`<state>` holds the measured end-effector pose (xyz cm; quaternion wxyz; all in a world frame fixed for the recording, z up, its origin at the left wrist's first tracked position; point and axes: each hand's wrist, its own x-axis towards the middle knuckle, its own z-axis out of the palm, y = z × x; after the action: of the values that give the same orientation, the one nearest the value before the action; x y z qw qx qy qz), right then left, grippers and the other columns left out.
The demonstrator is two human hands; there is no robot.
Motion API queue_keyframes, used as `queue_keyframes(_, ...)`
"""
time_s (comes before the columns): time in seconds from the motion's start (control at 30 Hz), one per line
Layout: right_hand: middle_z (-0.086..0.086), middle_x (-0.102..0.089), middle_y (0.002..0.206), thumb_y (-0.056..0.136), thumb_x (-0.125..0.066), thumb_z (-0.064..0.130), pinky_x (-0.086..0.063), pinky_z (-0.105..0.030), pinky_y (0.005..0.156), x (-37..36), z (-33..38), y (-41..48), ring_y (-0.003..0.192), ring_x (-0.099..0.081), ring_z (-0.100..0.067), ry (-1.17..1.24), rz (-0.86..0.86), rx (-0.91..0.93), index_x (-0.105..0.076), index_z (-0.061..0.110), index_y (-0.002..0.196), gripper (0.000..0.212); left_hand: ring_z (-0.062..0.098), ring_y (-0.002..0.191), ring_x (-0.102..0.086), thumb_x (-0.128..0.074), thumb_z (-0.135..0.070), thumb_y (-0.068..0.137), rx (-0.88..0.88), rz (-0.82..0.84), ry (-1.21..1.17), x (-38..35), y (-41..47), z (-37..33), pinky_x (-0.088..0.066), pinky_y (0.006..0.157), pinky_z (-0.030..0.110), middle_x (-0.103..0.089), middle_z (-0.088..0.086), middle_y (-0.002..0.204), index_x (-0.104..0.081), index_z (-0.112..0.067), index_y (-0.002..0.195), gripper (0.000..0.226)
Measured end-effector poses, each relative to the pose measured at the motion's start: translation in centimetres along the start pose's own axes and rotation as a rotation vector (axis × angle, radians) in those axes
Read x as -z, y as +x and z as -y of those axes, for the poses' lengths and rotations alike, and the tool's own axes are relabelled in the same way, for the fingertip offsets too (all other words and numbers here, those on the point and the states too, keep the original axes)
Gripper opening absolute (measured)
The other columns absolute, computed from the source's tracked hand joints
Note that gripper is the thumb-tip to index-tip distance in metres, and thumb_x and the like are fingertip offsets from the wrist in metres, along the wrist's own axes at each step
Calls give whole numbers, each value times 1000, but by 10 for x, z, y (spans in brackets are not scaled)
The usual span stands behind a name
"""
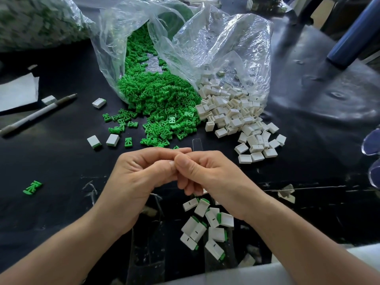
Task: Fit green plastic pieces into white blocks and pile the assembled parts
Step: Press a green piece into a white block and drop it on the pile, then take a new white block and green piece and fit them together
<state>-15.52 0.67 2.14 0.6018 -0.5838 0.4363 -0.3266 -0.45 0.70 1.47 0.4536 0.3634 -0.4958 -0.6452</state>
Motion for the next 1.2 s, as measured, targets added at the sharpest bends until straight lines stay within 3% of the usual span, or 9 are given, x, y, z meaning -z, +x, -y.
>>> queue_keyframes(0.13, 6, -57, 56, 71, -42, 60, -39, -12, 51, 4, -1, 3, 50, -51, -3, -77, -52, 11, -60, 24, 59, 41, 21, 86, -70, -67, -24, 65, -19, -47, 51, 2, 0, 0, -56, 70, 25, -72, 6, 102, -77, -19, 85, 23)
queue_keyframes(0.23, 5, -62, 59, 68, -40, 68, -45, -22, 54, 17, -4, 5, 55, -55, -5, -241, -215, 45, -67, 21, 68, 55, 14, 86, -68, -67, -17, 70, -40, -92, 126, 3, 1, -2, -55, 67, 21, -74, 1, 92, -77, -26, 80, 16)
queue_keyframes(0.3, 4, -63, 67, 78, -46, 59, -49, -24, 60, 28, -7, 8, 62, -57, -8, -430, -370, 87, -68, 17, 80, 48, 11, 73, -67, -76, -16, 68, -23, -71, 153, 0, -1, -5, -53, 59, 18, -73, 3, 79, -76, -25, 81, 15)
queue_keyframes(0.37, 11, -58, 72, 87, -56, 39, -41, -13, 60, 39, -11, 12, 65, -52, -2, -626, -499, 98, -68, 20, 94, 24, 8, 62, -64, -72, -23, 62, 18, -25, 173, -4, -3, -6, -51, 55, 16, -72, 4, 71, -76, -21, 81, 19)
queue_keyframes(0.43, 13, -52, 73, 88, -60, 29, -36, -17, 63, 48, -16, 16, 66, -47, -1, -764, -573, 87, -67, 21, 106, 21, 5, 55, -62, -67, -24, 58, 70, 21, 187, -8, -5, -6, -49, 52, 14, -70, 3, 65, -75, -18, 82, 25)
queue_keyframes(0.6, -3, -54, 106, 93, -50, 24, -41, -37, 92, 58, -24, 21, 100, -51, -20, -946, -598, -15, -54, 23, 127, 34, 6, 43, -55, -69, -40, 52, 142, 86, 266, -11, -8, -8, -37, 38, 14, -68, 6, 61, -75, -22, 81, 34)
queue_keyframes(0.8, -5, -47, 117, 94, -49, 20, -40, -38, 88, 58, -28, 26, 109, -46, -25, -1133, -558, -109, -51, 20, 126, 33, 5, 45, -55, -63, -48, 56, 134, 73, 278, -9, -7, -10, -35, 39, 12, -70, 2, 66, -74, -24, 80, 36)
queue_keyframes(1.03, 5, -41, 92, 87, -61, 27, -39, -29, 77, 60, -30, 25, 84, -43, -14, -1082, -558, 23, -56, 17, 97, 15, 6, 52, -59, -78, -48, 58, 131, 81, 354, -7, -6, -6, -40, 44, 13, -71, 2, 72, -73, -29, 84, 32)
queue_keyframes(1.2, 13, -54, 68, 80, -69, 21, -41, -12, 62, 45, -18, 22, 61, -50, 1, -543, -476, 225, -57, 23, 77, 12, 21, 66, -62, -71, -40, 51, 56, -80, 412, -1, -1, 0, -47, 54, 14, -69, -13, 92, -68, -44, 97, 47)
